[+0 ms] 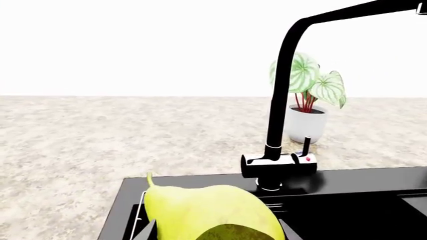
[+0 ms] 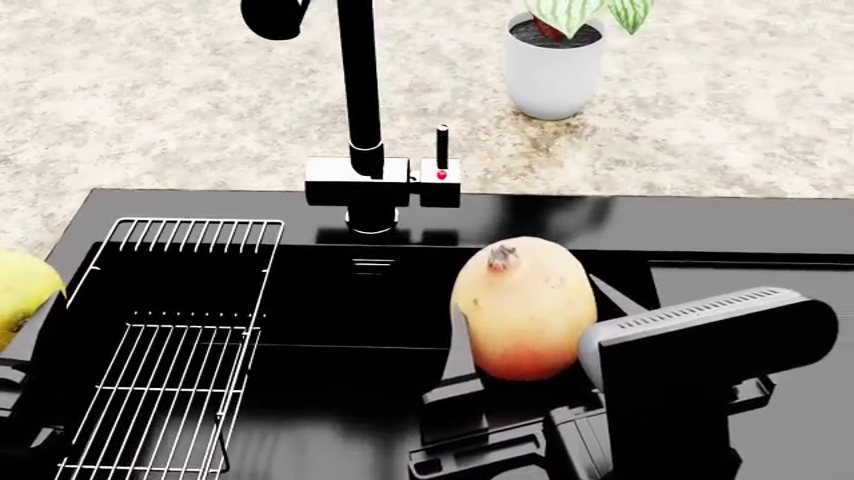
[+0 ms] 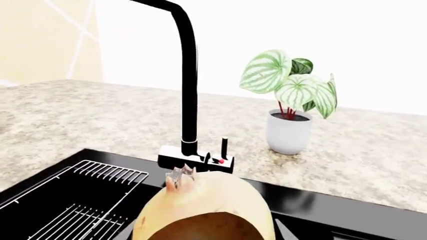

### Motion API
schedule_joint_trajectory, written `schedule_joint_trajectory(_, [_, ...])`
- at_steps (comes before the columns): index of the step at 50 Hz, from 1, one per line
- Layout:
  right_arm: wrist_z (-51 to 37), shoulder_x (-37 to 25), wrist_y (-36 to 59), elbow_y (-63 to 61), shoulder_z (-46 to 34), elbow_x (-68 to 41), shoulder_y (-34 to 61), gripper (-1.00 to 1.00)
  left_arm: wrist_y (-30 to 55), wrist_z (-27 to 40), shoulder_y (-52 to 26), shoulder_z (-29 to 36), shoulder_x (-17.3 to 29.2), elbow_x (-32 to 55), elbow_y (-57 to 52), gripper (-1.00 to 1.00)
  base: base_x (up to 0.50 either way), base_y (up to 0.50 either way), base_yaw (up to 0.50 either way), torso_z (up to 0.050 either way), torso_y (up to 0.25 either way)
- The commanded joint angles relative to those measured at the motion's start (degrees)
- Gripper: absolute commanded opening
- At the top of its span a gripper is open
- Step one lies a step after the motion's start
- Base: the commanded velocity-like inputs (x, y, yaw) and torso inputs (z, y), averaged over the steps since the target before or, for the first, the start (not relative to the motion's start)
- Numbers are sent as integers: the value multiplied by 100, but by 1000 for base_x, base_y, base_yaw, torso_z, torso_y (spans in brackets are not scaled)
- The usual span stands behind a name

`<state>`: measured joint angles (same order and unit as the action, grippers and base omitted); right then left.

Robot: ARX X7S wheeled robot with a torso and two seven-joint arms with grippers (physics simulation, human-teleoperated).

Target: There is a mixed pile of frozen fruits and vegetables on the counter. Locate all the frozen vegetables and place the items in a bowl on the counter. Take all the frozen fruits and defrost them in a running sink.

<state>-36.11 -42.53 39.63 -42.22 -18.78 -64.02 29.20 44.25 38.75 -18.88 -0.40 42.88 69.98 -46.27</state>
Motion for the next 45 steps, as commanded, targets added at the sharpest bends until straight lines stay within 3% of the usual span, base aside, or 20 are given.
schedule_joint_trajectory(1, [275,56,-68,157,-39,440,-41,-100,-87,79,0,-15,14,88,16,-100,398,-55,0,0,0])
schedule_joint_trajectory(6, [421,231,147,570,-222,279,219,-100,-95,68,15,-6,17,85,10,-100,167,-23,0,0,0])
schedule_joint_trajectory(13, [979,662,991,1773,-1132,609,1400,-100,-82,118,-48,6,19,145,-5,-100,0,0,0,0,1])
schedule_joint_trajectory(32, [2442,2028,374,4886,-2185,1607,1890,-100,-143,119,-31,-63,76,228,-34,-100,0,0,0,1,0])
schedule_joint_trajectory(45, [3720,3096,-620,7924,-2569,2209,2341,-100,-205,122,-20,-120,91,220,-8,-100,0,0,0,0,1])
